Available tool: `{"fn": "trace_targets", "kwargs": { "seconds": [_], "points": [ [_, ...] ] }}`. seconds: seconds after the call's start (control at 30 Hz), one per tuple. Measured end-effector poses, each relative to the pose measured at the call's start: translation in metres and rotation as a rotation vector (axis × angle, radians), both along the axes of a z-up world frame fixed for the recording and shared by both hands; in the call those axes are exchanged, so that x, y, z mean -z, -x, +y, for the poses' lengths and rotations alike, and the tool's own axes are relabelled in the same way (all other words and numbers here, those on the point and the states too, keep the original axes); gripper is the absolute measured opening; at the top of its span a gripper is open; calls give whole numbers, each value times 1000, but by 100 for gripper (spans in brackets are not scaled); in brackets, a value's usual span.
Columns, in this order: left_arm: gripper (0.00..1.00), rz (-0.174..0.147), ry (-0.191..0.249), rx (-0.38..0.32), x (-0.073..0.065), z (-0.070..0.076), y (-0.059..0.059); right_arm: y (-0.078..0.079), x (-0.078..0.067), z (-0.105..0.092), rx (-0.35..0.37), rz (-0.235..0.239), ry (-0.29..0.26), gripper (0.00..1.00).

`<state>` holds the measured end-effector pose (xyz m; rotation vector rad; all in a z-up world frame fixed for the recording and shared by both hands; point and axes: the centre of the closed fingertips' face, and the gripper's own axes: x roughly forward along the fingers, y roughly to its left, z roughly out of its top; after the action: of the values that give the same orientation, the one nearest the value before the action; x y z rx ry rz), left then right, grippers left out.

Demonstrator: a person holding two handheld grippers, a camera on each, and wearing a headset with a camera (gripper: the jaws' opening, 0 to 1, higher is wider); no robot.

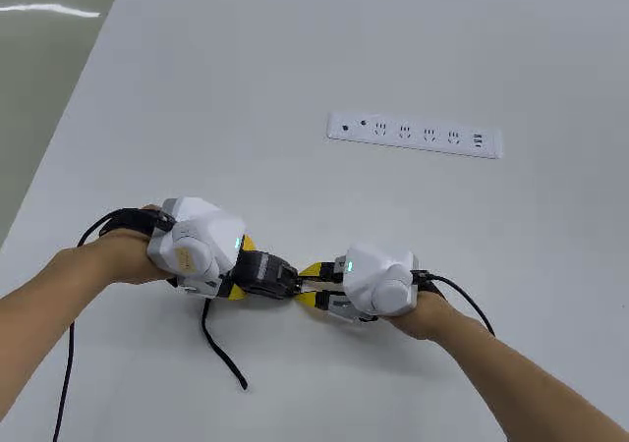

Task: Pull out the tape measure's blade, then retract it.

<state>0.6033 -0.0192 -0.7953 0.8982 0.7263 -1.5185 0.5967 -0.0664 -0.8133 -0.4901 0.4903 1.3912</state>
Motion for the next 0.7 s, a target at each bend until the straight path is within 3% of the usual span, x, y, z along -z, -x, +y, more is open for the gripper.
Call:
{"fn": "trace_targets", "kwargs": {
  "seconds": [0.7],
  "points": [
    [29, 2, -10, -11, -2, 5, 0, 1, -7, 1, -18, -14, 22, 11]
  ]
}}
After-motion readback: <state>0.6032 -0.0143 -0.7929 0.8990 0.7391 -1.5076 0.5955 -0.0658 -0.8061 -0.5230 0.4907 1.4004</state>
